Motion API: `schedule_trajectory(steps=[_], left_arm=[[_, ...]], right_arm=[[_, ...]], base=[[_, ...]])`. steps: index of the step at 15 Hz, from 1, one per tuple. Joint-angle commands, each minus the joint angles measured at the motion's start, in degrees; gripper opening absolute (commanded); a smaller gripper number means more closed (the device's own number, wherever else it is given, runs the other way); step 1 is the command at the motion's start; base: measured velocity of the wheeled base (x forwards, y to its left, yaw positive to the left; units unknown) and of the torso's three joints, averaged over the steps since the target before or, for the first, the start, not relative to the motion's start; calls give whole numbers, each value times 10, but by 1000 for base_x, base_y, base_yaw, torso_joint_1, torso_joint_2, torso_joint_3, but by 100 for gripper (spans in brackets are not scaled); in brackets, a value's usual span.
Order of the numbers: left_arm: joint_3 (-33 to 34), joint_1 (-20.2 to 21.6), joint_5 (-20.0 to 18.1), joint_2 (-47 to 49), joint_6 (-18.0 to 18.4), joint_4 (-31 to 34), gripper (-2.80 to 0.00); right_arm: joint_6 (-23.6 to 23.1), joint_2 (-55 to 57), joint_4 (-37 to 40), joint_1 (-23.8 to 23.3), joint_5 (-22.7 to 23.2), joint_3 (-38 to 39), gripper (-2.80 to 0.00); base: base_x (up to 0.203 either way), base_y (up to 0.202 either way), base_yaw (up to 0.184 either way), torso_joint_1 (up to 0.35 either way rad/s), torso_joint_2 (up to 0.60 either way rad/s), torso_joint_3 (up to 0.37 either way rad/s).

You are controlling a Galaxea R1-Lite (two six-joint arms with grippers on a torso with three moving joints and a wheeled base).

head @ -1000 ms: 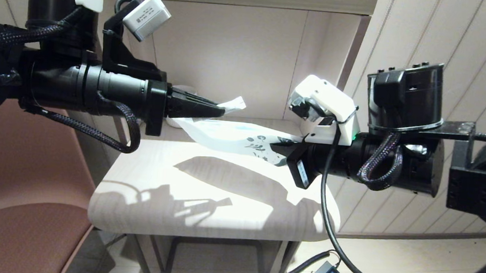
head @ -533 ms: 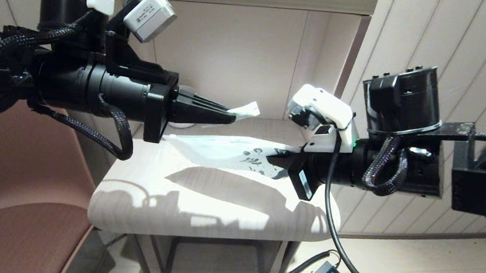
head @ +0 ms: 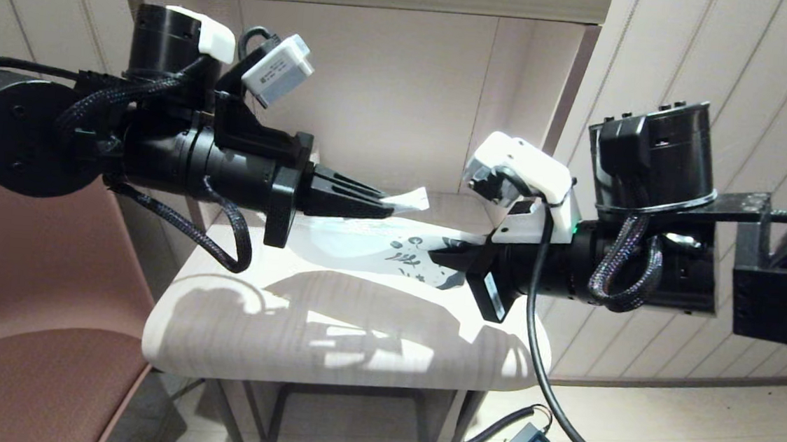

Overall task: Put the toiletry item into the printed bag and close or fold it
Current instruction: Place the toothpaste in the storage bag

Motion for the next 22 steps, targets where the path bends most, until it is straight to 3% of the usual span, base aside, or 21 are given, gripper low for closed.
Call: schedule_trajectory(steps=[1, 10, 13, 22], left_arm=[[8, 1, -2, 15, 16, 3, -280], [7, 15, 28, 22, 34, 4, -280], [3, 17, 37, 26, 72, 42, -280], [-112, 23, 28, 0, 85, 129, -280]], right_arm=[[-1, 3, 0, 0, 5, -5, -280], [0, 4, 0, 0, 13, -5, -280], [0, 2, 0, 0, 19, -3, -280], [-3, 1, 0, 2, 25, 7, -280]], base=[[0, 0, 0, 0, 0, 0], [0, 0, 0, 0, 0, 0], [0, 0, 0, 0, 0, 0], [0, 0, 0, 0, 0, 0]])
